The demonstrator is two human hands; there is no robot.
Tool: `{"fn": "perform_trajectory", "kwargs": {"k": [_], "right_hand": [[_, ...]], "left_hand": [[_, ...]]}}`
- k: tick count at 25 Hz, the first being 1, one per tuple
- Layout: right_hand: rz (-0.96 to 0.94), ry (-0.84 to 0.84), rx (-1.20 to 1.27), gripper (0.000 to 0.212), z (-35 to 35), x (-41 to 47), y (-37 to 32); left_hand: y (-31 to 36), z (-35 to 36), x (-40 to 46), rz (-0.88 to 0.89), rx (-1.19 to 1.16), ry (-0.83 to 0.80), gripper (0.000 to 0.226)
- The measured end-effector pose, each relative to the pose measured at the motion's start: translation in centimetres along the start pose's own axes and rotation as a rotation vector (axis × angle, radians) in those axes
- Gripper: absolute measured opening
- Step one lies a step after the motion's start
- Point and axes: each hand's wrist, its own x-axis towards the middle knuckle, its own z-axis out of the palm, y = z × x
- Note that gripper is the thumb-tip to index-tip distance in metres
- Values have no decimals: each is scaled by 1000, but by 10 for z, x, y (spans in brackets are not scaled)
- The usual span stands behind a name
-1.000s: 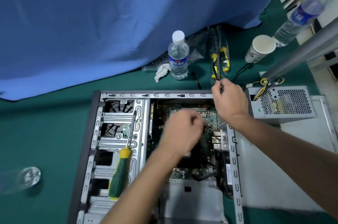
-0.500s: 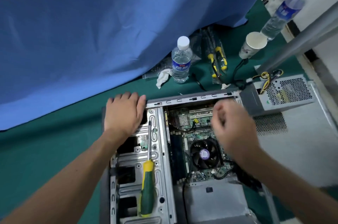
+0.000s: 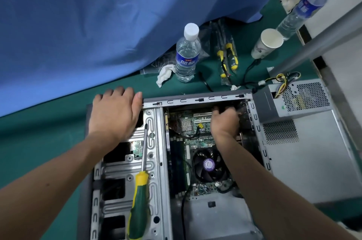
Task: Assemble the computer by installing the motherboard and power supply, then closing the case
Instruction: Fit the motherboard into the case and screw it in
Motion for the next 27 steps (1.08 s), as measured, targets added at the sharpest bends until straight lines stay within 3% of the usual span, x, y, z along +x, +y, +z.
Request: {"fn": "perform_trajectory", "kwargs": {"k": [4, 12, 27], "right_hand": [[-14, 70, 22, 16, 3, 6, 5], [-29, 33, 135, 17, 5, 7, 10], [-37, 7, 123, 9, 7, 12, 11]], "left_hand": [[3, 1, 0, -12, 14, 10, 53], [4, 4, 1, -21, 21, 16, 52], [5, 1, 1, -31, 10, -5, 56]]}}
